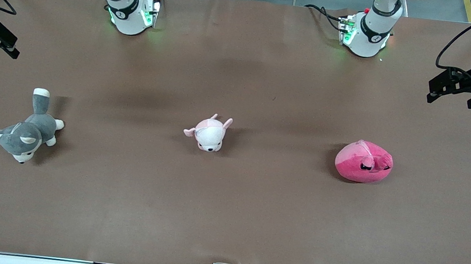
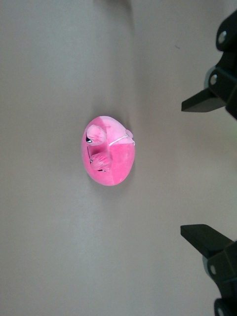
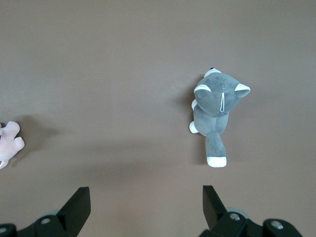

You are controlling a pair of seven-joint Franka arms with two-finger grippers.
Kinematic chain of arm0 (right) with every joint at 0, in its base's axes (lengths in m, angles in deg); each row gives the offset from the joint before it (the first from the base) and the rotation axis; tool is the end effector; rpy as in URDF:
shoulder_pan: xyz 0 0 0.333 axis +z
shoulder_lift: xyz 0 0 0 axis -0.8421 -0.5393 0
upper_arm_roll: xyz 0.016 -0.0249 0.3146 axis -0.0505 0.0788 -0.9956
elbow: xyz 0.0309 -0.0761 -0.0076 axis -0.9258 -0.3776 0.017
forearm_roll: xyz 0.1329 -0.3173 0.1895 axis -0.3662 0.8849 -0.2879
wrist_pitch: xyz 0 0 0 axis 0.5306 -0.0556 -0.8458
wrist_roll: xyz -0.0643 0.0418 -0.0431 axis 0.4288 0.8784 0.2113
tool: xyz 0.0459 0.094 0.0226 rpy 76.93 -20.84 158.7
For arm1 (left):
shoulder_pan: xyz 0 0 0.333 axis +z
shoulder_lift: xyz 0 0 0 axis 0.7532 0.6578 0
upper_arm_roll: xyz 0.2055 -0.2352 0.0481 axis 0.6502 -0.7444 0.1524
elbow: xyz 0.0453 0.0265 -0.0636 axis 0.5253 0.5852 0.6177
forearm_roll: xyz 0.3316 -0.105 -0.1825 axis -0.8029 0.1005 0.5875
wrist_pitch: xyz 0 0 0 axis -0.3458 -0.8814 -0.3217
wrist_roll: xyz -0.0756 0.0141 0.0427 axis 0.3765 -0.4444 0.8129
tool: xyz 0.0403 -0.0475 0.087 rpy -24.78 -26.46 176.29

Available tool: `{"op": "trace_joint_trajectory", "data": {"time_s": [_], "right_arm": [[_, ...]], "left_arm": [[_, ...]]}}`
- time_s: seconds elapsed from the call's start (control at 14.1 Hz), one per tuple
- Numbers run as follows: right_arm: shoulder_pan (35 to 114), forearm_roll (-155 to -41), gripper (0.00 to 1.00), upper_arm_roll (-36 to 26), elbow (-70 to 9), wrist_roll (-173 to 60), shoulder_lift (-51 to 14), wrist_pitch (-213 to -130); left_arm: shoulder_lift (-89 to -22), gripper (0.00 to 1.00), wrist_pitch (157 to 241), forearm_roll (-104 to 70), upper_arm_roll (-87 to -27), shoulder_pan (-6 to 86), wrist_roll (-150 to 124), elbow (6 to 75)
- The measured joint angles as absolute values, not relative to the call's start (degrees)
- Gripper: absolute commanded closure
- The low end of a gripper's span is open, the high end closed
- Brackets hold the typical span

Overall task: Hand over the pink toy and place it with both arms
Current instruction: 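Move the left gripper over the pink plush toy and lower it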

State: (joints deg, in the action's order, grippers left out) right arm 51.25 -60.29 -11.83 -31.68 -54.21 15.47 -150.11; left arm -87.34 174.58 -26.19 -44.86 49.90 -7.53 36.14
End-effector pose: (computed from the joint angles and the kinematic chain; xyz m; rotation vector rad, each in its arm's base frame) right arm 0.5036 -0.0422 0.6442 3.1168 -0.0538 0.1220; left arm 0.5222 -0.0503 0.6382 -3.1322 0.1140 -0.0689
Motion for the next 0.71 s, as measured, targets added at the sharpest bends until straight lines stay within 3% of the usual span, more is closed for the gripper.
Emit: {"op": "trace_joint_trajectory", "data": {"time_s": [0.36, 0.71], "right_arm": [[51.25, -60.29, 0.00, -11.83, -32.05, -54.21, 15.05, -150.03], [51.25, -60.29, 0.00, -11.83, -32.06, -54.21, 14.97, -150.04]], "left_arm": [[-84.42, 0.00, 174.57, -26.77, -44.79, 49.93, -7.53, 33.41], [-75.04, 0.00, 174.74, -28.21, -44.42, 50.16, -7.76, 29.12]]}}
